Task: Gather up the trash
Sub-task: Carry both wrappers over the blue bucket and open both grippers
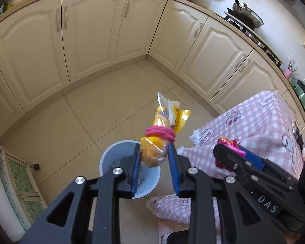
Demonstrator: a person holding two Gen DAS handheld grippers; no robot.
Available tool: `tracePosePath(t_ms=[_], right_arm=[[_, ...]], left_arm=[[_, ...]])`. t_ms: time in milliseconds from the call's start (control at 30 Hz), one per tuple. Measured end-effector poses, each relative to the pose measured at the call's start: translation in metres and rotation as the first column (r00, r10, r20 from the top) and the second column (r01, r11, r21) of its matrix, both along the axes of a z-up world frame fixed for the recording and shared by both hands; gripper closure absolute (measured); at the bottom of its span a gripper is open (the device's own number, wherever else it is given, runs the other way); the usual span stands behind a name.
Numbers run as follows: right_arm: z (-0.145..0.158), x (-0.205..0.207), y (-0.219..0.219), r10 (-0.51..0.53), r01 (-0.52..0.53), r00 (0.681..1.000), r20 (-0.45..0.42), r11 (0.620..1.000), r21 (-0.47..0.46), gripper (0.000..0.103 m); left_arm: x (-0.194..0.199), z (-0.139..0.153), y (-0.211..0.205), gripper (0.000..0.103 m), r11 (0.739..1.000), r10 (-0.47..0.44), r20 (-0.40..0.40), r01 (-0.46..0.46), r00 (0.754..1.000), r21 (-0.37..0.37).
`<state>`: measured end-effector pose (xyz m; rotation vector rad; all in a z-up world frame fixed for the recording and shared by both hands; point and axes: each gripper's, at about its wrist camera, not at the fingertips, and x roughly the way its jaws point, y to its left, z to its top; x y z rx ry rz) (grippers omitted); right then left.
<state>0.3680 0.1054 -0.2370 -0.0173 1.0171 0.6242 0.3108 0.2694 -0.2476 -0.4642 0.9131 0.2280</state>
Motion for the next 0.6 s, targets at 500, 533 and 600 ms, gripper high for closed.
tracePosePath(t_ms=[500, 533, 600], right_arm=[[-0.009, 0.005, 0.005, -0.002, 0.002, 1.0, -0.023, 1.0, -0.005, 0.054], [-0.009, 0.005, 0.006, 0.0, 0.0, 1.0, -0.023, 1.0, -0.005, 0.054], [-0.009, 0.005, 0.007, 0.003, -0.003, 1.0, -0.022, 1.0, -0.006, 0.054]], left_arm=[[-0.008, -0.011, 0.008, 0.049, 0.999, 0.04, -0.03, -0.04, 0.999, -0.01], [-0.008, -0.011, 0.009, 0.049, 0.999, 0.04, -0.029, -0.04, 0.999, -0.01], [-0.01, -0.01, 0.01, 0.049, 0.999, 0.043, -0.03, -0.043, 0.999, -0.007]])
